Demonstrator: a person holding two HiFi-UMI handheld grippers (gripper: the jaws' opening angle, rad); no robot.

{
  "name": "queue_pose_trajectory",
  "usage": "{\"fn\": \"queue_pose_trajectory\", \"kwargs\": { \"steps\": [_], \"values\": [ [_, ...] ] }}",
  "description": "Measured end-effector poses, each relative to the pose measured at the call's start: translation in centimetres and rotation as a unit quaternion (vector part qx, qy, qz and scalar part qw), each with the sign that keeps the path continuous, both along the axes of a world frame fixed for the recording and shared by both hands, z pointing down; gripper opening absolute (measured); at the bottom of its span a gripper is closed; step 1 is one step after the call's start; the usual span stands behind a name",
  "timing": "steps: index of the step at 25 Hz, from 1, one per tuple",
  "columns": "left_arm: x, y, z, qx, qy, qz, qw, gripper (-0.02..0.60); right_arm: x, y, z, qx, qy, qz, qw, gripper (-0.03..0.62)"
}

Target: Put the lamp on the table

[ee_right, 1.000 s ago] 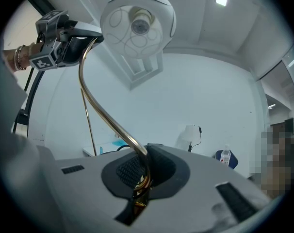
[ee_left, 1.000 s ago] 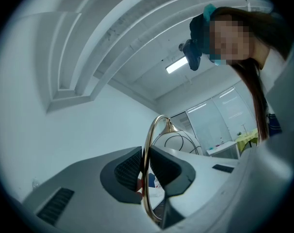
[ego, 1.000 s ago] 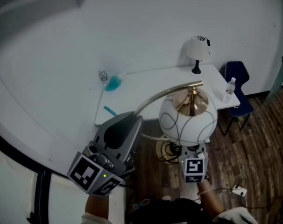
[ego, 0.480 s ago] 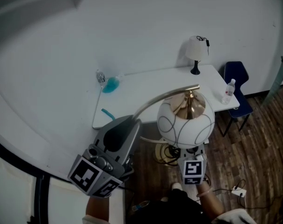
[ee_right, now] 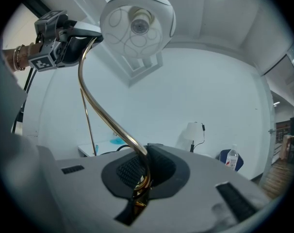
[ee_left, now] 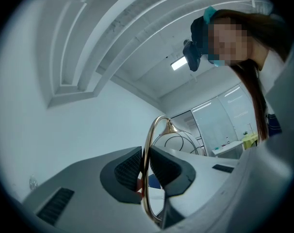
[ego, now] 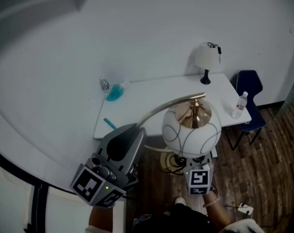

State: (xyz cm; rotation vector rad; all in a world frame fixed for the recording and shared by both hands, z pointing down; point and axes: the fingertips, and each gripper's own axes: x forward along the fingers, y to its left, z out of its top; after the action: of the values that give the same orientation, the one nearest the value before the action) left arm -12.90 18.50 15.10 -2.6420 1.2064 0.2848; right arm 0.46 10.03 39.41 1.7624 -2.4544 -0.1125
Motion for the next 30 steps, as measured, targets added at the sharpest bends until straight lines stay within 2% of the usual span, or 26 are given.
{"fn": "queue_pose_trajectory", "kwargs": {
  "steps": [6,10,14,21,30],
  "values": [
    [1.4,-2.5,0.0,0.0,0.004,-0.009,0.9999,0.057,1.0,-3.0,0.1,-0.002,-0.003,-0.013,1.0,0.008],
    [2.0,-4.0,0.8,0.001,-0.014,-0.02,0.9997,0.057,1.5,-4.8,0.1,0.003,-0.004,-0.023,1.0,0.008],
    [2.9,-5.3,0.2,-0.009,0.004,-0.029,0.9995,0.057,1.9,-6.4,-0.1,0.001,-0.004,-0.034,0.999,0.008],
    [3.1,-10.9,0.3,-0.017,0.0,-0.046,0.9988,0.057,2.1,-11.8,0.0,-0.011,-0.003,-0.049,0.999,0.008],
    [3.0,-11.3,0.4,-0.01,-0.003,-0.052,0.9986,0.057,1.9,-12.4,0.2,-0.012,-0.004,-0.055,0.998,0.008]
  ]
}}
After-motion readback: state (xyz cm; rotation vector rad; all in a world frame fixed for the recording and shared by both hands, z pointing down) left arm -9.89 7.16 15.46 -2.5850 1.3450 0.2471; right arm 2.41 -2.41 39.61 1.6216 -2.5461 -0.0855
